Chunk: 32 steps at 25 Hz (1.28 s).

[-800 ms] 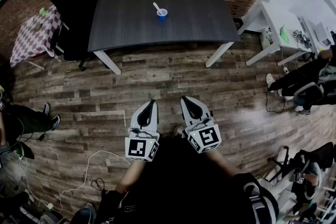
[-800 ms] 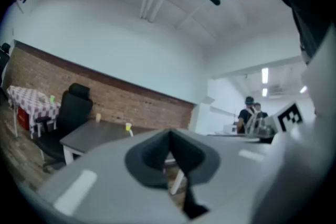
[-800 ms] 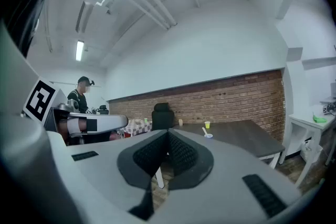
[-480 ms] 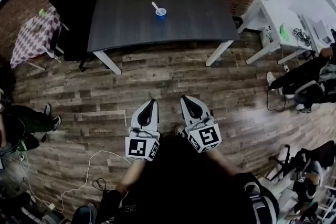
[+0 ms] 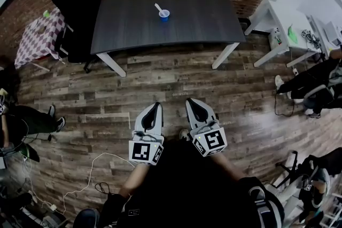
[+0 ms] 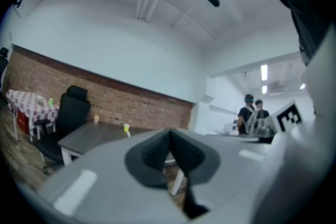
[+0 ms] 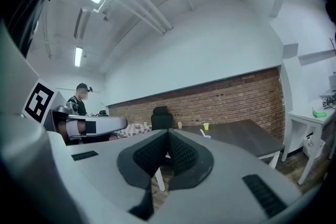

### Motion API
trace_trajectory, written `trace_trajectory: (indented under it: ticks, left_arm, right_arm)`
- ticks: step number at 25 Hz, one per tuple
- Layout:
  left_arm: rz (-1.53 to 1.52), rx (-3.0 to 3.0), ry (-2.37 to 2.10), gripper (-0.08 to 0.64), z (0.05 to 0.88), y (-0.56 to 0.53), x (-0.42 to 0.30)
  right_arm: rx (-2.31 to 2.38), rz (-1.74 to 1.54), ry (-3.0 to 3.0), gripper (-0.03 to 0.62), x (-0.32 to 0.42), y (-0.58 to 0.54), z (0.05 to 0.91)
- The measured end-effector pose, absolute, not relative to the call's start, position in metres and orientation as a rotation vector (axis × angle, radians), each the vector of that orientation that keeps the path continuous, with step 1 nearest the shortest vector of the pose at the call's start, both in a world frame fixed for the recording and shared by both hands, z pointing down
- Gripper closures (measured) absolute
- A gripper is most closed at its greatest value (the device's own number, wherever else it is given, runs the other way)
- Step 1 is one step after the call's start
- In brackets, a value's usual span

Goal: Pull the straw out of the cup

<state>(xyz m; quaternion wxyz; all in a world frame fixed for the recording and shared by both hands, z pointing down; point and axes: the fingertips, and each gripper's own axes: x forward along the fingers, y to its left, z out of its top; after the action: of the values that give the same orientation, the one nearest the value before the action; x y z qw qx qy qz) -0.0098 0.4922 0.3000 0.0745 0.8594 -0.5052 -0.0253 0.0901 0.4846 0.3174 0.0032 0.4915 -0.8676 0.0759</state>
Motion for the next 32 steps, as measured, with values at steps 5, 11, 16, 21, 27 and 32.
trace_trajectory:
  ticks: [5,11,16,21,27,32]
  left_arm:
    - [-0.07,2.56,-1.534,0.555,0.303,0.492,0.013]
    - [-0.078,2.527,-1.565,0.555,0.306,0.495,0.039]
    - [-0.083,2.538,-1.57,0.555,0.303,0.497,0.059]
    - [-0.073,2.53,-1.551,0.555,0.311,0.485,0.062]
    - [-0.091,2.536,-1.529,0.555,0.316,0.444,0.057]
    - [-0.108,2.545,-1.516,0.555,0.312,0.396,0.047]
  right_arm:
    - [1.511,0.229,-2.722,0.588,0.111,0.487,0.324]
    - [1.464,0.243,-2.754,0.588,0.138,0.49,0.33]
    - [1.476,0.267,-2.769,0.586,0.157,0.485,0.33]
    - [1.48,0.283,-2.77,0.586,0.159,0.476,0.335]
    - [1.507,0.29,-2.755,0.587,0.153,0.438,0.339]
    - [1.51,0.293,-2.734,0.586,0.145,0.399,0.34]
